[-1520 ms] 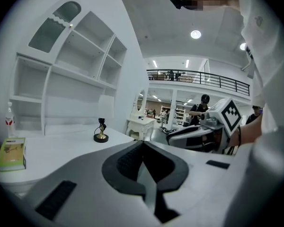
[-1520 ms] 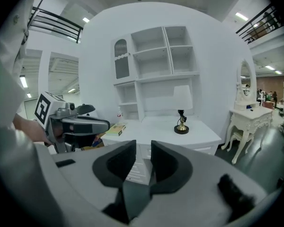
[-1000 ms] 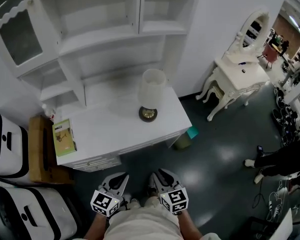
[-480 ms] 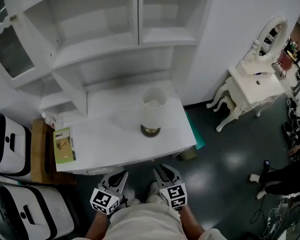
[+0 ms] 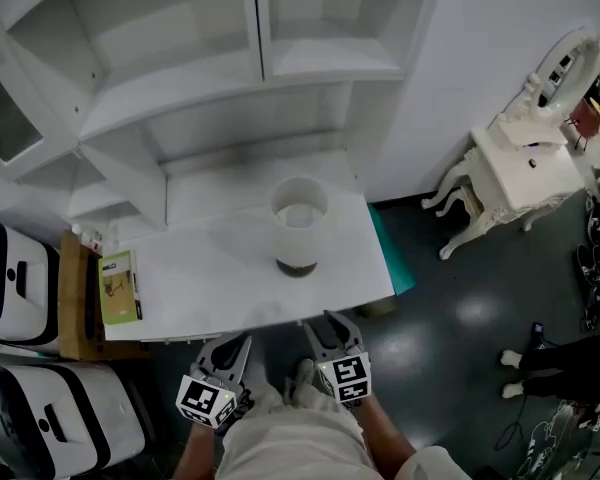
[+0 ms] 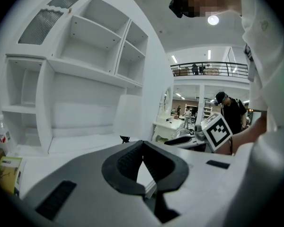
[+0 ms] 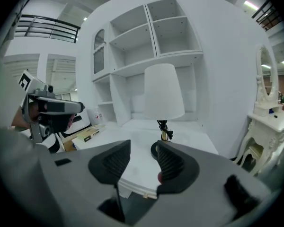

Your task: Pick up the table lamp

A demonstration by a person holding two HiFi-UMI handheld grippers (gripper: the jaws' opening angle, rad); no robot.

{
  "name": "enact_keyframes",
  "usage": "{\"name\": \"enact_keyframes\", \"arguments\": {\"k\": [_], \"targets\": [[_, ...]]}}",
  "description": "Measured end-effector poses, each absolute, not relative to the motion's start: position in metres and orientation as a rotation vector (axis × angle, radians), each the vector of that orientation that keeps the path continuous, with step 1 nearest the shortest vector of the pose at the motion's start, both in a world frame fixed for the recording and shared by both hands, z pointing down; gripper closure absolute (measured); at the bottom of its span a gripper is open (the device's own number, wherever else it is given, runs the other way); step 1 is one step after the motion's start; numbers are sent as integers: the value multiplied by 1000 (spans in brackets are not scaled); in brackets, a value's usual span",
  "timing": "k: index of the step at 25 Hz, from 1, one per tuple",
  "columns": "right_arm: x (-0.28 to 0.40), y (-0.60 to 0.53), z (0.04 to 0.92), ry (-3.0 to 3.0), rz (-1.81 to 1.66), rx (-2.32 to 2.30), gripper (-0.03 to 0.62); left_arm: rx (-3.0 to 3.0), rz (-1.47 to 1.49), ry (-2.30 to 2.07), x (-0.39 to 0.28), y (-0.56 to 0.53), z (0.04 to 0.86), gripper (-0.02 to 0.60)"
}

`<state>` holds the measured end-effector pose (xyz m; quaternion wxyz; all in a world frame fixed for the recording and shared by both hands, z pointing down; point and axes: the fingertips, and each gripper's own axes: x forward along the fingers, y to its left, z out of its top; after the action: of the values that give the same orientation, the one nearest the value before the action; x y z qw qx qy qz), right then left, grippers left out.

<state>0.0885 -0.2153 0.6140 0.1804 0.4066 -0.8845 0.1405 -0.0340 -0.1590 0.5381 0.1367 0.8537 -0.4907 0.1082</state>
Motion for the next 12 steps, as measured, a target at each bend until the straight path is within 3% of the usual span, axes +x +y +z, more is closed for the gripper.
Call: {"name": "enact_keyframes", "arguments": {"k": [12], "targets": [[73,-280,653,-2514,323,1208,350,2448,334,-1410,-55,-178,559,572]]}}
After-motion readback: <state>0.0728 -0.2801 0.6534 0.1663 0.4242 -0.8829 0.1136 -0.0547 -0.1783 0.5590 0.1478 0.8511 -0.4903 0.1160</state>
